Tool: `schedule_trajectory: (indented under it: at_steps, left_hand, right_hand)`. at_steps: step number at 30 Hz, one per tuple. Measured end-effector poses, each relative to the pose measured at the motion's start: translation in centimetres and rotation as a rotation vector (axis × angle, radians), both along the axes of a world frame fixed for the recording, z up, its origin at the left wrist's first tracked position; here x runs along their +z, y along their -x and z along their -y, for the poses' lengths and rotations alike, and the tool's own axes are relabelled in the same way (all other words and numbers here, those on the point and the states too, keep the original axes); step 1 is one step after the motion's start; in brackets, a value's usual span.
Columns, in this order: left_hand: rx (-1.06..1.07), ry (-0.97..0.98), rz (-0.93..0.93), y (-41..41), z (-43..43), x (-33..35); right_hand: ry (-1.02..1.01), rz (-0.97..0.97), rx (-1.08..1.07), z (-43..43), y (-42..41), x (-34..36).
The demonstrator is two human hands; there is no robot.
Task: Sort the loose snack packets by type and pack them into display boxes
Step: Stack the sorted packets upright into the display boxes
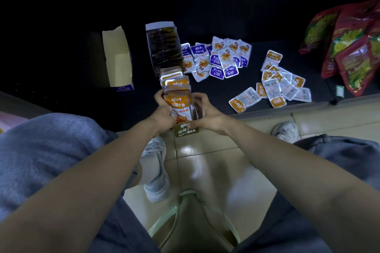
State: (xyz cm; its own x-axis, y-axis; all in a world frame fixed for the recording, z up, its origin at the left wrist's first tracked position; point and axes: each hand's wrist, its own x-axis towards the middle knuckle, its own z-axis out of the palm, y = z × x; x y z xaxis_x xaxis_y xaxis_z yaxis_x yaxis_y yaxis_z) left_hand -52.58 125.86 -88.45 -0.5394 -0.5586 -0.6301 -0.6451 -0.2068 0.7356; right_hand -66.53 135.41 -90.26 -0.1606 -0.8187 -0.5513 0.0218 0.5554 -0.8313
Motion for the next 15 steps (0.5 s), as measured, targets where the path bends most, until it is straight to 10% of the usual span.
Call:
schedule_trajectory:
  at_steps: [15]
  left_hand:
    - [-0.029,-0.071,0.024,0.4,1.6,-1.8]
  right_hand:
    - [-0.106,0.004,0.007,3.0,-0.3,-1.1]
